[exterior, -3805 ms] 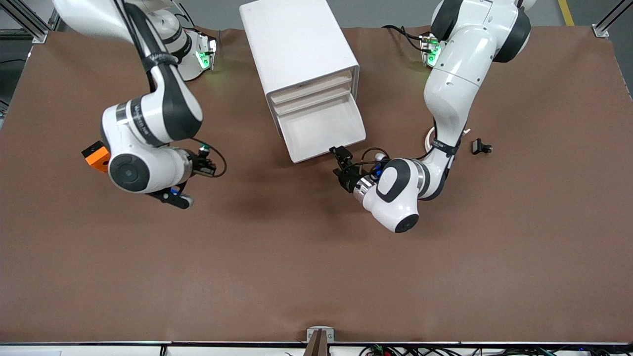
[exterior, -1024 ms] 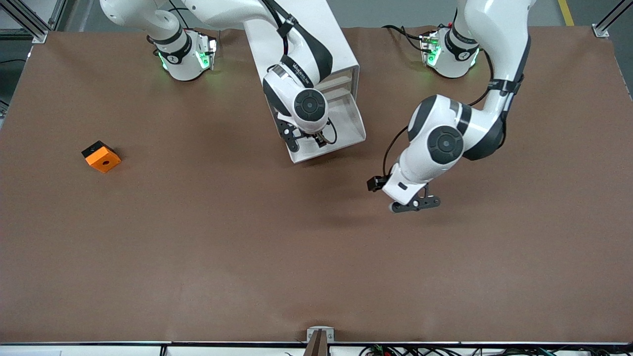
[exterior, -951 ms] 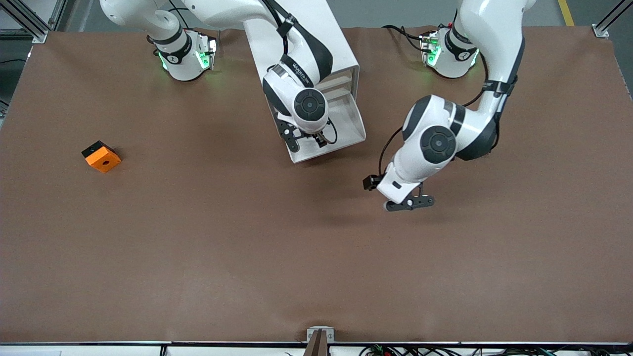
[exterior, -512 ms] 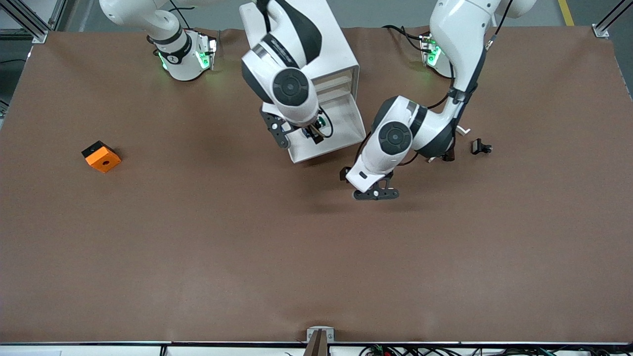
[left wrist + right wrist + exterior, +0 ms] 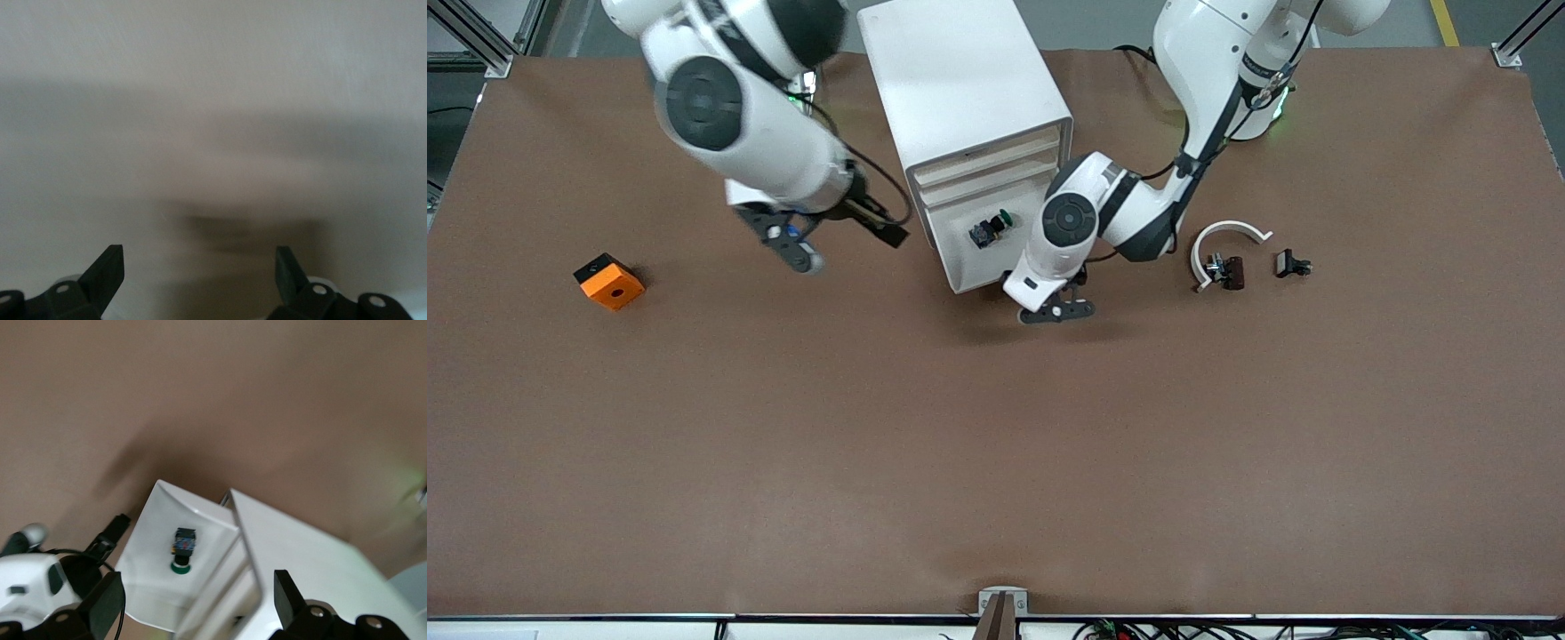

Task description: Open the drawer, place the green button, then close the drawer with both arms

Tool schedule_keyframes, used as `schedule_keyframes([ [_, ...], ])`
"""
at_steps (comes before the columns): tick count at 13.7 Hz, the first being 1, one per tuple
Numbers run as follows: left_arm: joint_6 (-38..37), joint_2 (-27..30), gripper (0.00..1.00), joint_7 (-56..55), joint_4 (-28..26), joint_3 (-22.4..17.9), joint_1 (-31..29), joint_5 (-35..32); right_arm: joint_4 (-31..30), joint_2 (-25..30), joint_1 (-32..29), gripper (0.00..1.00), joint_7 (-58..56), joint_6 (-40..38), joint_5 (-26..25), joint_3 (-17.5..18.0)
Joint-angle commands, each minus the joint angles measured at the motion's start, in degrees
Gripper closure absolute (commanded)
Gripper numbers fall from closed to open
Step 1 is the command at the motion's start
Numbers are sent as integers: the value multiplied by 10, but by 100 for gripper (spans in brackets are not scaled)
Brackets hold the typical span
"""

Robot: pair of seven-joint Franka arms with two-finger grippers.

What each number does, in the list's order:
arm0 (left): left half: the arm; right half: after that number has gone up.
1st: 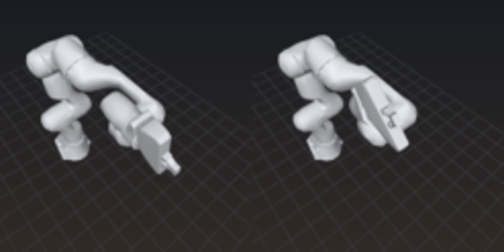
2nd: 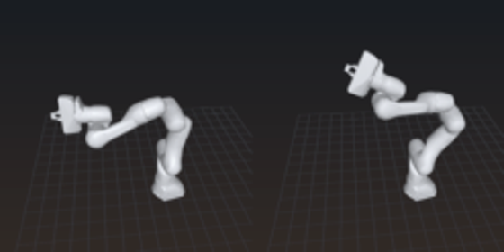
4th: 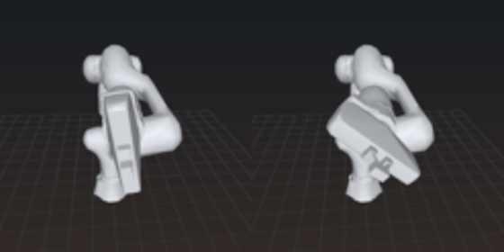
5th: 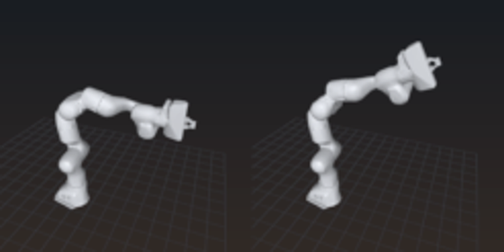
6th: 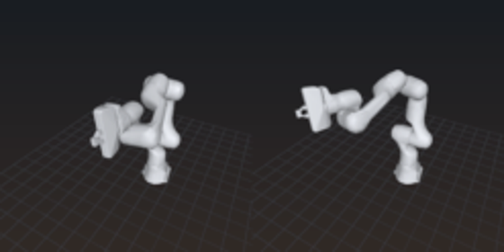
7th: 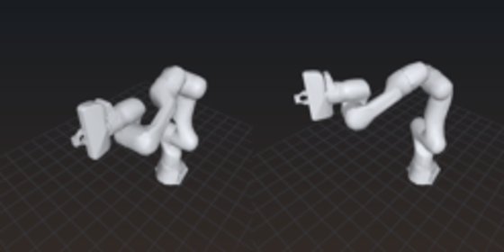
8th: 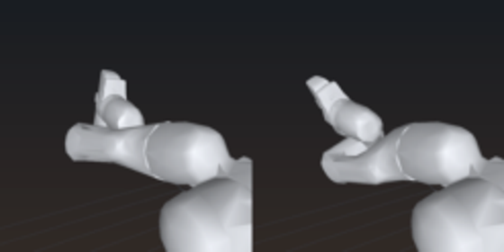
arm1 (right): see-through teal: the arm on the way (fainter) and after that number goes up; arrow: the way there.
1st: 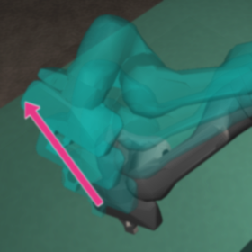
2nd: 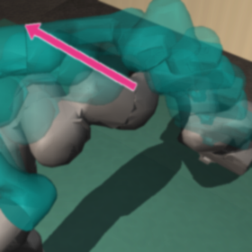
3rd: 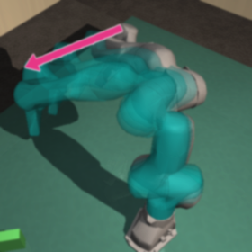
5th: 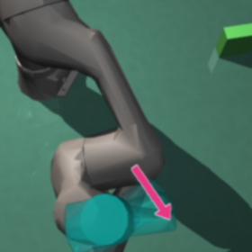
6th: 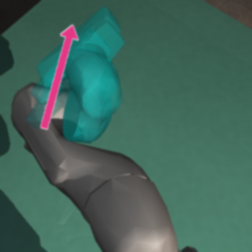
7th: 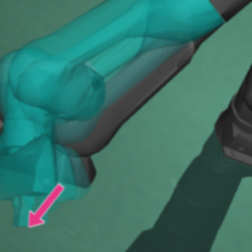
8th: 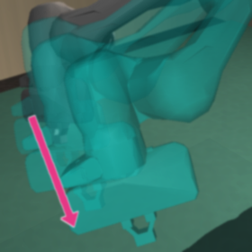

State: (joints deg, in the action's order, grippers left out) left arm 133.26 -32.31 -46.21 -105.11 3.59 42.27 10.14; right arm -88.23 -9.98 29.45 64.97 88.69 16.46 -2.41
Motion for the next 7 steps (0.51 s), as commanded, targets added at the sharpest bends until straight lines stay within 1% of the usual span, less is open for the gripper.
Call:
schedule_keyframes([
  [1, -36, 1, 0, -38, -8, 36, 1, -1, -20, 49, -75, 0, -163, -25, -3, 8],
  [3, -77, 2, 0, -55, -8, 62, 1, -2, -22, 68, -122, 0, -282, -48, -27, 8],
  [4, -87, 2, 0, -64, -8, 69, 1, -2, -30, 79, -141, 0, -341, -53, -48, 8],
  [7, -94, 1, 0, -88, -8, 100, 2, -1, -47, 104, -183, 0, -471, -50, -90, 8],
])
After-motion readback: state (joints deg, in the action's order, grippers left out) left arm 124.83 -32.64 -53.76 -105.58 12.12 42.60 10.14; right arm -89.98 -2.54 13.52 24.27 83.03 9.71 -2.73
